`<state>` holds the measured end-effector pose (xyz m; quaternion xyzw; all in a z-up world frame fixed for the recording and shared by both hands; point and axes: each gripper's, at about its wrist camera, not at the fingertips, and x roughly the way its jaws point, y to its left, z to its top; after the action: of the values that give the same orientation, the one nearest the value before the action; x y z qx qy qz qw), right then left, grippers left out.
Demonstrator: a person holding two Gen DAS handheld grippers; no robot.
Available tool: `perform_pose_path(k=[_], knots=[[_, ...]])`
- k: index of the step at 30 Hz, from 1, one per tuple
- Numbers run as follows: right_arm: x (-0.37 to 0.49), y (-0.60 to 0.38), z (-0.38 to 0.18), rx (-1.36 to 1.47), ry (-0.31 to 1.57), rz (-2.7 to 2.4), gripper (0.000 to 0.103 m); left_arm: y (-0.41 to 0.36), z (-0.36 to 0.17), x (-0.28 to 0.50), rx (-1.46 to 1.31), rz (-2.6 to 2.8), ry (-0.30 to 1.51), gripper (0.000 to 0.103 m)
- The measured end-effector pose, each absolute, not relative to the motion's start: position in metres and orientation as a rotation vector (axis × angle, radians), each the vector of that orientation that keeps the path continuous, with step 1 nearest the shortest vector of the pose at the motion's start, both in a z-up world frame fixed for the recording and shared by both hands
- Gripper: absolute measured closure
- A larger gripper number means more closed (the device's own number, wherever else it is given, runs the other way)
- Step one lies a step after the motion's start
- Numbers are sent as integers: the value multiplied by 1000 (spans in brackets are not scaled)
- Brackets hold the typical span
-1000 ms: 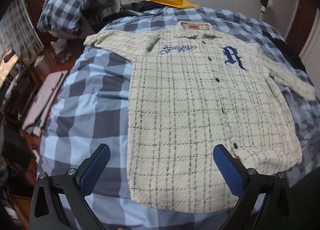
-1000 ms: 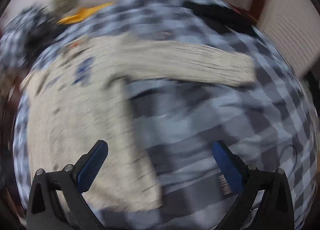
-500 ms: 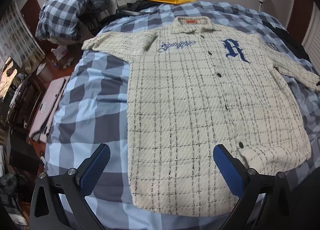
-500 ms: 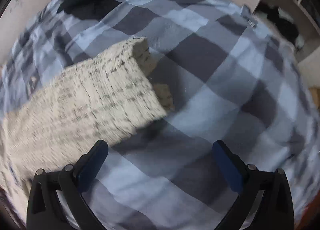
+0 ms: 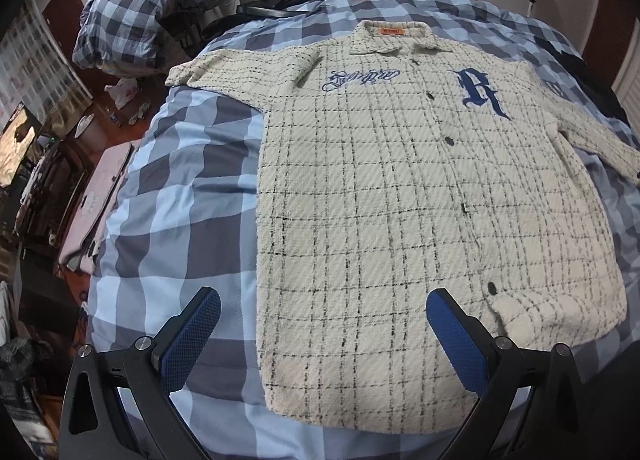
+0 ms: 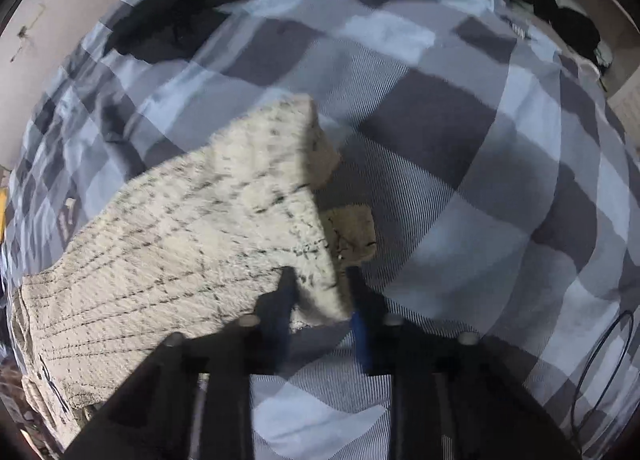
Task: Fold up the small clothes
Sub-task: 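Lift the sleeve and fold it across the shirt body, then release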
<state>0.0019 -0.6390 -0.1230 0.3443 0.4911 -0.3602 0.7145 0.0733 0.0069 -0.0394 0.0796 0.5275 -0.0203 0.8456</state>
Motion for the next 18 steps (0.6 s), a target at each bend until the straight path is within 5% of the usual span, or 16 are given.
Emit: perform_pose_path(k=[9,18], knots=[[43,-570,-4,618,941,-788,95,14,-33,72,121,-49,1101,0],[124,-371,153,208,738,-556,95,21,-12,63,120,-50,1025,0]])
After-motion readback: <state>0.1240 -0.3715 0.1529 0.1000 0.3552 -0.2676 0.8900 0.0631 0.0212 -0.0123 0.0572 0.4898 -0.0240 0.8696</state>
